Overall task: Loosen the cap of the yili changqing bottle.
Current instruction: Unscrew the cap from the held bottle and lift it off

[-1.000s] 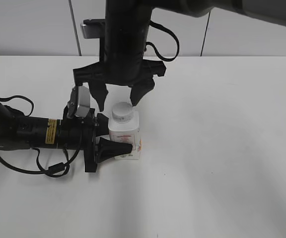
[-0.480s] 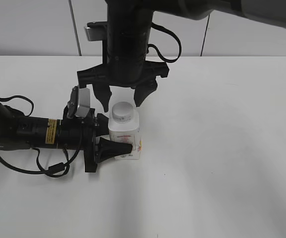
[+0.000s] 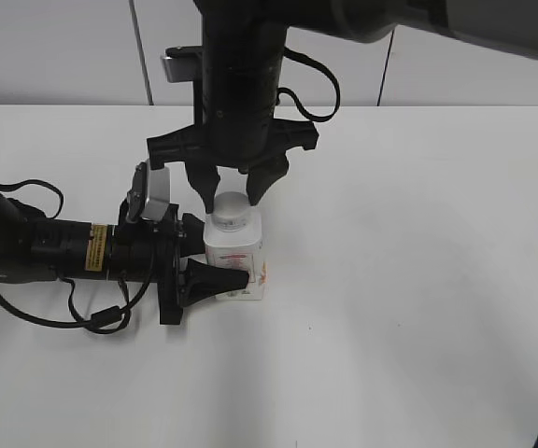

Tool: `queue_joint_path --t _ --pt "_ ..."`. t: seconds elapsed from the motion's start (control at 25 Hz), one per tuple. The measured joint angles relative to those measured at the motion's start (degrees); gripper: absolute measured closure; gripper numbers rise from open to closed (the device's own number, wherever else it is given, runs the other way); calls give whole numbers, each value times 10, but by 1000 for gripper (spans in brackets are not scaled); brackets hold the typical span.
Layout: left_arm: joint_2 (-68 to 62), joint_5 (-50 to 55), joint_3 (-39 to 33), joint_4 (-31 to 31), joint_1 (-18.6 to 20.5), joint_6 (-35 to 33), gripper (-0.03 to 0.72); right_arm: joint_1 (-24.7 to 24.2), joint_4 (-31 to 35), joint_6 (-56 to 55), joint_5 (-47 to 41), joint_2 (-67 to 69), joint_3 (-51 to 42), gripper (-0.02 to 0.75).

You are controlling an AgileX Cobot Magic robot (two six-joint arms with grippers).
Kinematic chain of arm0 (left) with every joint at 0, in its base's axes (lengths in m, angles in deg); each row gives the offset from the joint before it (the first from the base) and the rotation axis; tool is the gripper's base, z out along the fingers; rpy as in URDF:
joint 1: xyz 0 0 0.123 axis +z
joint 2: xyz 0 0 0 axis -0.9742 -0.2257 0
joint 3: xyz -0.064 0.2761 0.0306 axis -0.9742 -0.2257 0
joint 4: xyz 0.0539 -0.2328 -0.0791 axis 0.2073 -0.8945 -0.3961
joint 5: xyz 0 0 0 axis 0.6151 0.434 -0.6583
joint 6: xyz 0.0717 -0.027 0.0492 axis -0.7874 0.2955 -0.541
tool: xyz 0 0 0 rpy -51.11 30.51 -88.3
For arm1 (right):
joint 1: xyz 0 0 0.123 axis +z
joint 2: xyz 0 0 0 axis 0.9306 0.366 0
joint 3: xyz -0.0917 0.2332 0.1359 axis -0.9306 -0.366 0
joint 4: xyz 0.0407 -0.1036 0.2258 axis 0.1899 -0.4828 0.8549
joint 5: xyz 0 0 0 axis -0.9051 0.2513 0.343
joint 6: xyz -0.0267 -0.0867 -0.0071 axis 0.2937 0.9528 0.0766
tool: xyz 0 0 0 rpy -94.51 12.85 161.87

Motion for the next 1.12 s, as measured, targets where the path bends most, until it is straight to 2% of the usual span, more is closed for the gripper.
queue_joint_path --t 0.24,0.48,0.88,1.12 --pt "0 0 0 0 0 0 293 0 -1 0 0 0 0 335" --pt "0 0 0 0 0 0 293 0 5 5 0 0 0 257" --pt "0 0 0 0 0 0 293 0 8 6 0 7 0 248" --pt "0 0 0 0 0 0 294 0 2 8 -1 7 0 346"
